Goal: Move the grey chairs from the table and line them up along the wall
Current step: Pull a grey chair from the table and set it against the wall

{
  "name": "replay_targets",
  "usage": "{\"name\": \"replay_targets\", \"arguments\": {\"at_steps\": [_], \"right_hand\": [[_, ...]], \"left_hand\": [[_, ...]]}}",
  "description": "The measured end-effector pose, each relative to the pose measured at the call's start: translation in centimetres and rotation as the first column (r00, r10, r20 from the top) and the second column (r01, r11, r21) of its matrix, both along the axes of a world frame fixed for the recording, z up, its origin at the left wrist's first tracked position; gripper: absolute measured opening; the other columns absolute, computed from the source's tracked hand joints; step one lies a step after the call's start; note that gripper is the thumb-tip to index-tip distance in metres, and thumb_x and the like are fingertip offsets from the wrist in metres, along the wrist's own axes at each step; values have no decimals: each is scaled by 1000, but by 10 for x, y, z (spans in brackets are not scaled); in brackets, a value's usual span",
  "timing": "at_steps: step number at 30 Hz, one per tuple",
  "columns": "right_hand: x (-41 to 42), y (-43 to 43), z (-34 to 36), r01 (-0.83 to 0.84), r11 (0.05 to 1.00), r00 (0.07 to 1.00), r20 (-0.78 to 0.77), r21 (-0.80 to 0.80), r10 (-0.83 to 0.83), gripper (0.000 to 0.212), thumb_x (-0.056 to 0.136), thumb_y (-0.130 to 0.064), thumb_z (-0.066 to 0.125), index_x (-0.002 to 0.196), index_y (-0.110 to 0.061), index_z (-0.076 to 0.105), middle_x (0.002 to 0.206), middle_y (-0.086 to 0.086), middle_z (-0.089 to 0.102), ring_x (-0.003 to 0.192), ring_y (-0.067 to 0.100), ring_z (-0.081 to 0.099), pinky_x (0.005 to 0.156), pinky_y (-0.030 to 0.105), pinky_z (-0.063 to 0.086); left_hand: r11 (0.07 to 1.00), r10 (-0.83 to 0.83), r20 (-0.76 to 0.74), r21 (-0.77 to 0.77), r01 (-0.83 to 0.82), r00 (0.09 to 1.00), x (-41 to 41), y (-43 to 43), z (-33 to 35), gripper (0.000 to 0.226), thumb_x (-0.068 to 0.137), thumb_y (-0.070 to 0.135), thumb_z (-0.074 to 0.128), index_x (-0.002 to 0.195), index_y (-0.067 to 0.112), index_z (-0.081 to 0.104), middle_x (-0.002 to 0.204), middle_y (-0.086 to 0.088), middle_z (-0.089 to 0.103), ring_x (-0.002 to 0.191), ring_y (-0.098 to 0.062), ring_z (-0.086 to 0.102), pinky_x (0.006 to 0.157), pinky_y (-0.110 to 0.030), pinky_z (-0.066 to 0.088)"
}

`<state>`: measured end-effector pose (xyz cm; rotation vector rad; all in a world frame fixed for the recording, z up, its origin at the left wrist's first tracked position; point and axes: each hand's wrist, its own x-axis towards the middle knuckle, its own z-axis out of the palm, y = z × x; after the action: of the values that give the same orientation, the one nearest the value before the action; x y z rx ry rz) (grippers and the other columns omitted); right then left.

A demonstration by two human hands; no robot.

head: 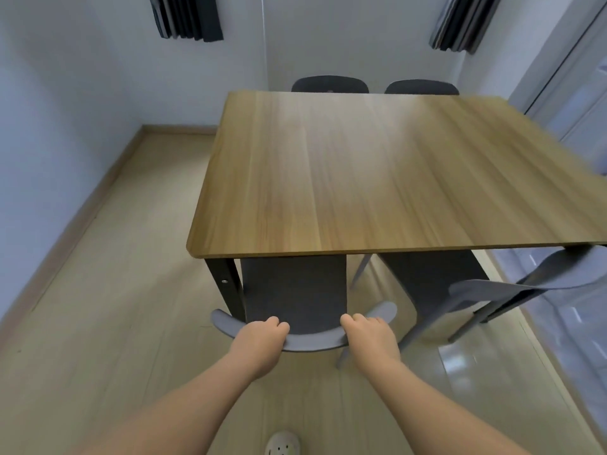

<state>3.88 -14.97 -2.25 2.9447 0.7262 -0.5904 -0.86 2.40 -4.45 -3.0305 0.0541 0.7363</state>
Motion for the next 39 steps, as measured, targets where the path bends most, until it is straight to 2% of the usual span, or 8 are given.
{"name": "replay_targets", "arguments": {"at_steps": [9, 12, 14, 18, 20, 29, 35, 39], "right_hand": [[-82, -35, -4, -53, 997, 997, -54, -52, 50, 51, 82, 11, 46, 59, -17, 9, 61, -1, 21, 50, 18, 24, 44, 27, 11], [-105, -35, -10, -29, 999, 998, -58, -30, 27, 47, 82, 7, 45, 58, -17, 13, 60, -1, 24, 72, 26, 39, 45, 27, 12], [-116, -29, -12, -29, 999, 997, -73, -28, 26, 45, 84, 5, 45, 58, -18, 16, 59, -1, 26, 78, 25, 40, 49, 27, 22], [-132, -5, -9, 17, 1000, 997, -74, -6, -17, 35, 84, 4, 46, 62, -16, 28, 59, -2, 30, 66, 24, 41, 51, 26, 26], [-134, 9, -7, 37, 999, 998, -60, 16, -36, 22, 85, 2, 45, 74, -15, 39, 59, -3, 31, 70, 23, 41, 49, 25, 24], [-176, 79, -2, 246, 966, 945, -242, 76, -221, 5, 87, -14, 50, 83, -17, 48, 84, 3, 51, 76, 25, 47, 66, 28, 37], [-201, 114, -3, 417, 908, 885, -249, 50, -393, 21, 86, -14, 53, 105, -10, 62, 86, 4, 52, 78, 24, 49, 66, 29, 39], [-206, 118, 1, 564, 825, 769, -388, 40, -508, 23, 83, -19, 51, 102, -11, 61, 87, 6, 58, 77, 21, 51, 62, 27, 38]], "left_hand": [[977, 169, 101, -151, -152, 981, -99, -22, -7, 32, 49, -5, 80, 71, 11, 62, 72, -4, 63, 64, -24, 64, 48, -23, 41], [842, 512, 228, -323, -432, 828, -130, -16, -14, 38, 69, -5, 63, 104, 9, 63, 124, -11, 57, 123, -33, 52, 90, -35, 47], [621, 766, 138, -411, -667, 628, -143, -14, -2, 43, 87, 2, 47, 129, 7, 46, 149, -12, 31, 138, -30, 31, 110, -36, 31], [-195, 942, -333, -663, -722, 51, -144, -4, 3, 55, 94, 15, 50, 142, 1, 29, 138, -20, 44, 120, -37, 51, 98, -42, 44], [-348, 849, -527, -616, -707, 42, -144, -2, 4, 41, 95, 24, 50, 126, -2, 41, 106, -15, 58, 93, -28, 60, 81, -36, 49], [-399, 636, -746, -536, -744, 197, -125, 27, -9, 24, 99, 5, 36, 105, 2, 59, 84, -10, 67, 64, -18, 61, 48, -26, 48], [-362, 520, -782, -566, -741, 343, -147, 64, 10, 19, 95, 6, 40, 90, 3, 58, 82, -10, 65, 72, -24, 63, 63, -33, 53], [16, 553, -645, -625, -780, 528, -151, 68, 18, 16, 97, 22, 51, 92, 8, 55, 87, -7, 64, 80, -22, 65, 68, -32, 56]]}}
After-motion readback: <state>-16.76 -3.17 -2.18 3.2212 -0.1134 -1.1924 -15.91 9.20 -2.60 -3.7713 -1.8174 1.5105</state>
